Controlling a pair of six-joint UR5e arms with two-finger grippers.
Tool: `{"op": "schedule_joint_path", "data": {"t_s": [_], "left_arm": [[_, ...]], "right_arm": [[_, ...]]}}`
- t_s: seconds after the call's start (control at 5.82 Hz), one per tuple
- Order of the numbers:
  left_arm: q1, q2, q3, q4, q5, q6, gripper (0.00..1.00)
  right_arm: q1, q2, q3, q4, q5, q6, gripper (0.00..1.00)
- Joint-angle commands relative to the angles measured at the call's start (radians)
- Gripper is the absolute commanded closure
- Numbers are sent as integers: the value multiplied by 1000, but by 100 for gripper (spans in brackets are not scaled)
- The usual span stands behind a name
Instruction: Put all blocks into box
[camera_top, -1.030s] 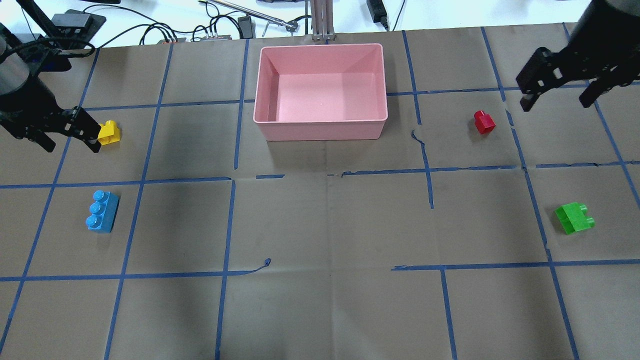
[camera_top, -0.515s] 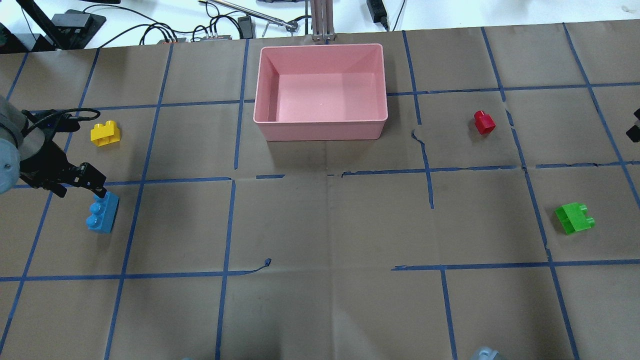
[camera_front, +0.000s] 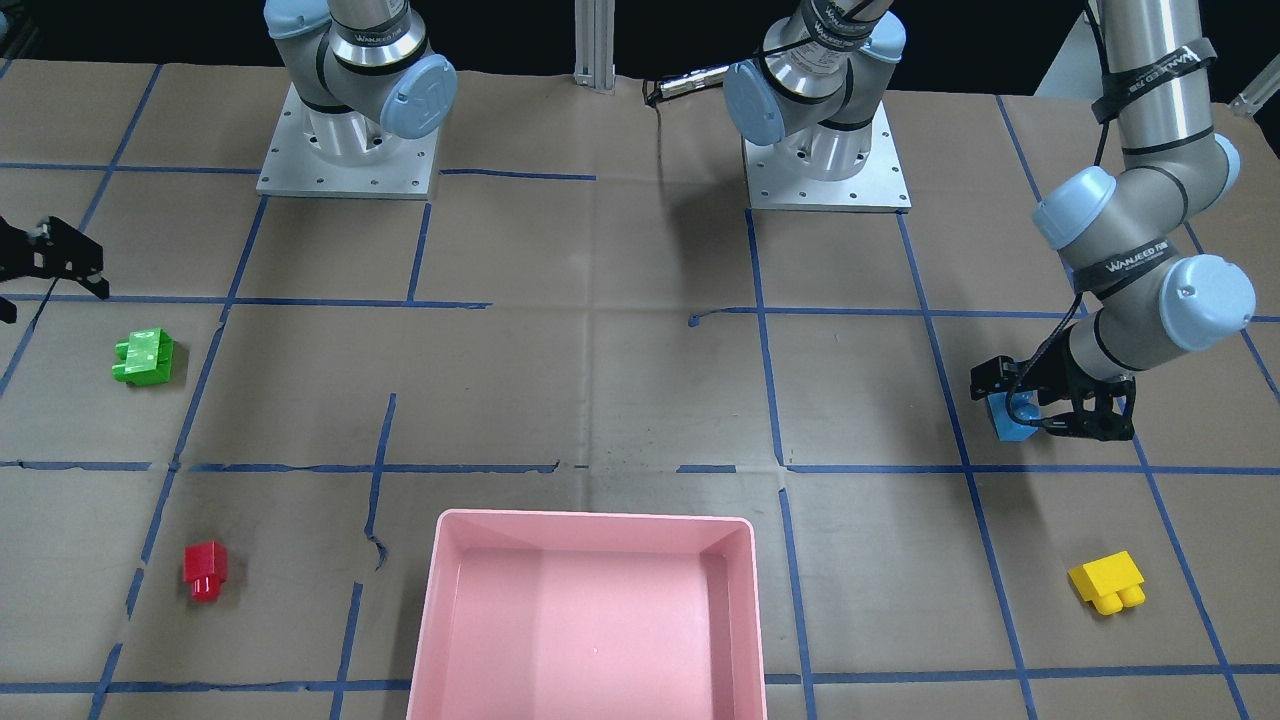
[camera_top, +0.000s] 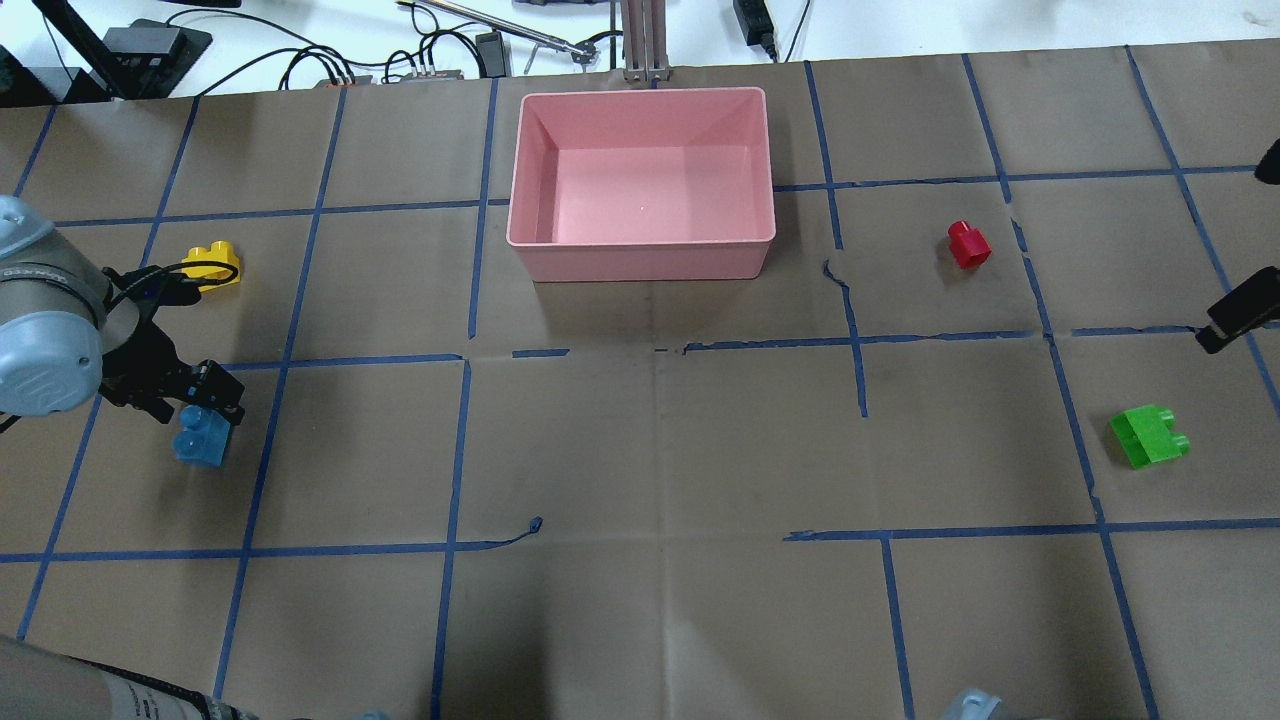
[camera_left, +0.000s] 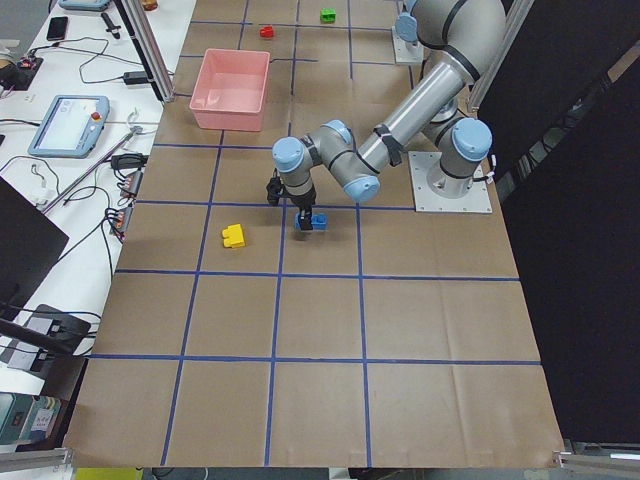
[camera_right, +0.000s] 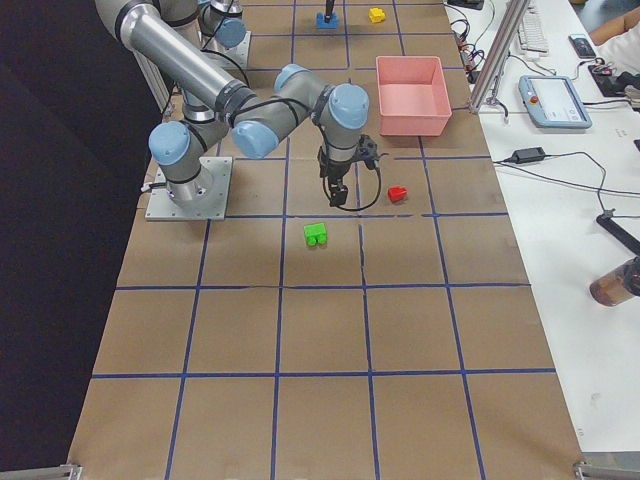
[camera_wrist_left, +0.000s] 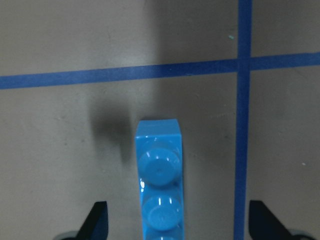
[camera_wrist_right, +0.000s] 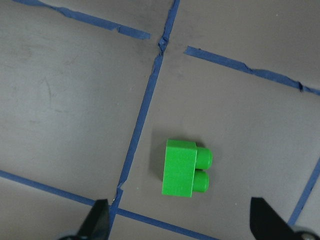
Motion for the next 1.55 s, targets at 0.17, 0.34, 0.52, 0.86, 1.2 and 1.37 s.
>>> {"op": "schedule_joint_path", "data": {"t_s": [0.17,0.34,0.52,0.86,1.2,1.37], "left_arm": [[0,-5,28,-4,20,2,87],[-5,-1,48,-13,43,3,98],[-31,21,64,-13,37,3,100],[-281,43,235,-62,-9,0,100],[-499,-71,542,-221,-26,-17,100],[-596,-149,711,-320,-17,-94,100]], "right_arm": [[-1,147,124,-309,2,-49,0],[-1,175,124,-316,0,-47,0],[-1,184,126,-317,-3,-47,0],[-1,186,127,-319,-37,-46,0],[-1,230,136,-311,-72,-33,0],[-1,230,152,-308,-77,-32,0]]}}
